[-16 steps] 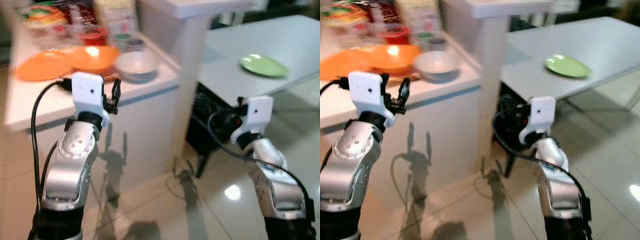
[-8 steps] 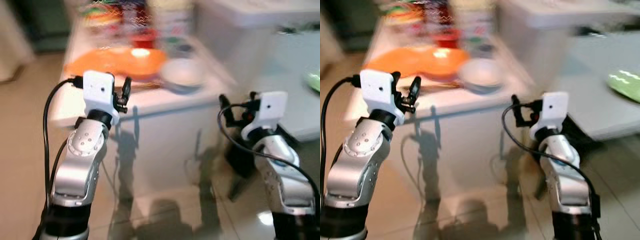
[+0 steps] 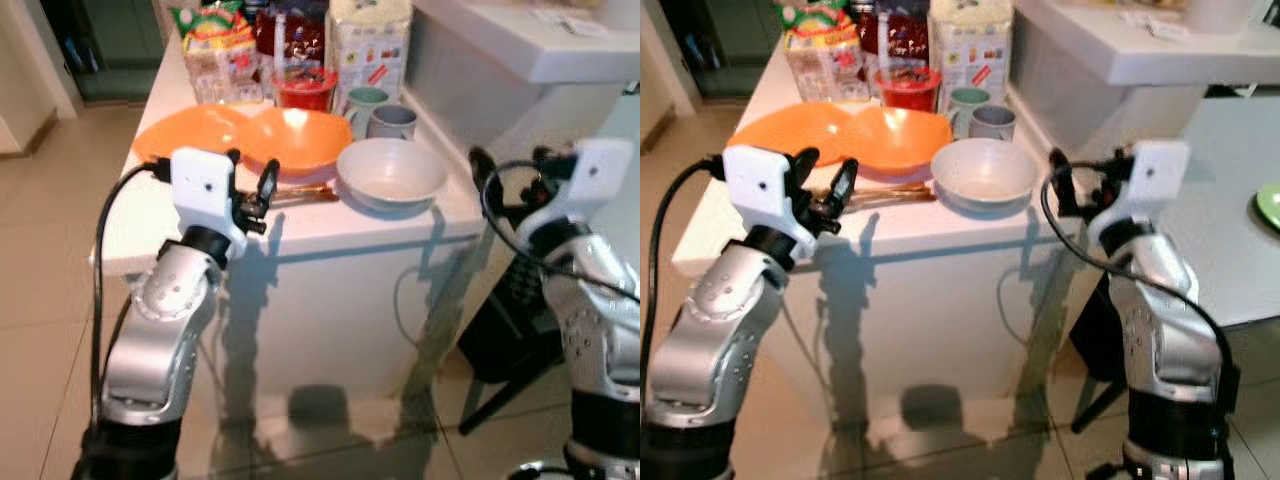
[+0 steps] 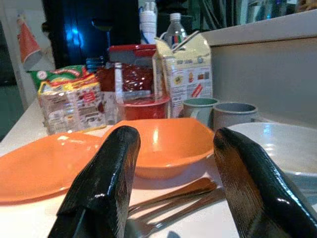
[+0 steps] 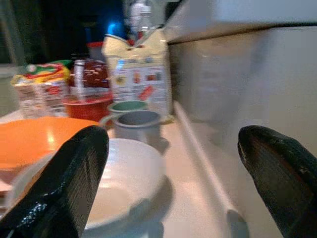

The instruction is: Setting the table

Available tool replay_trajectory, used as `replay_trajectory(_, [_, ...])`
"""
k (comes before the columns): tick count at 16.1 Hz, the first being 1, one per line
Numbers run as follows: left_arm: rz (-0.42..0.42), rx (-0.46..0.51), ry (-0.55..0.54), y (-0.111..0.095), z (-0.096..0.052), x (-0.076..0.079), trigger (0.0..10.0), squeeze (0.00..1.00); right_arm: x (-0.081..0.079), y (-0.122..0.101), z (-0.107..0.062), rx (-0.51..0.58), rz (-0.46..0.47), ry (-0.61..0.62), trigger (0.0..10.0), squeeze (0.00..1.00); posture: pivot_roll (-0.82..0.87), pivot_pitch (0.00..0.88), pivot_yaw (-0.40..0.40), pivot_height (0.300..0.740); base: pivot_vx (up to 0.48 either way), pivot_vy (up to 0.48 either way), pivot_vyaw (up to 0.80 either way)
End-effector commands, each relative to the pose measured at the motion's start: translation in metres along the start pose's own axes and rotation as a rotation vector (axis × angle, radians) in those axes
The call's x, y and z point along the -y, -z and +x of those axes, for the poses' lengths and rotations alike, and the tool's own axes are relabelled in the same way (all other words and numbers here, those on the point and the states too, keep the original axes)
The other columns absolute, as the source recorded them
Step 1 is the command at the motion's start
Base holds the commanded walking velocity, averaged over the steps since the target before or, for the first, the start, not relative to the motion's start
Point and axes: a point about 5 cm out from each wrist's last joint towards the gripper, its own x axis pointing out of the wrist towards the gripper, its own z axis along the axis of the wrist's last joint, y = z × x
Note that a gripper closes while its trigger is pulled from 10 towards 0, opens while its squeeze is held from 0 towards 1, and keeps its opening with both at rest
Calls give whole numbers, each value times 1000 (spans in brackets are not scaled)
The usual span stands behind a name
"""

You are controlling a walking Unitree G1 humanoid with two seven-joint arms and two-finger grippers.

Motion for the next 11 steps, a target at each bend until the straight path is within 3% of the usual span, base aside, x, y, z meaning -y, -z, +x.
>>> replay_trajectory(1, [-5, 39, 34, -7, -2, 0, 10000, 0, 6, -4, 3, -14, 21, 14, 10000, 1000, 38, 0, -32, 740, 0, 0, 0])
replay_trajectory(6, [-5, 67, 196, -19, 0, 19, 10000, 0, 24, -5, 30, -161, 169, 44, 10000, 1000, 34, 0, -33, 740, 0, 0, 0])
replay_trajectory(7, [7, 75, 246, -24, 0, 25, 10000, 0, 28, -3, 42, -225, 219, 67, 10000, 608, 38, 0, -40, 740, 0, 0, 0])
replay_trajectory(8, [5, 82, 267, -27, 1, 26, 10000, 0, 30, 3, 48, -278, 244, 85, 10000, 0, 38, 0, -40, 740, 0, 0, 0])
replay_trajectory(11, [10, 84, 299, -31, -1, 26, 10000, 0, 30, 10, 65, -335, 276, 78, 10000, 0, 52, 0, -46, 740, 0, 0, 0])
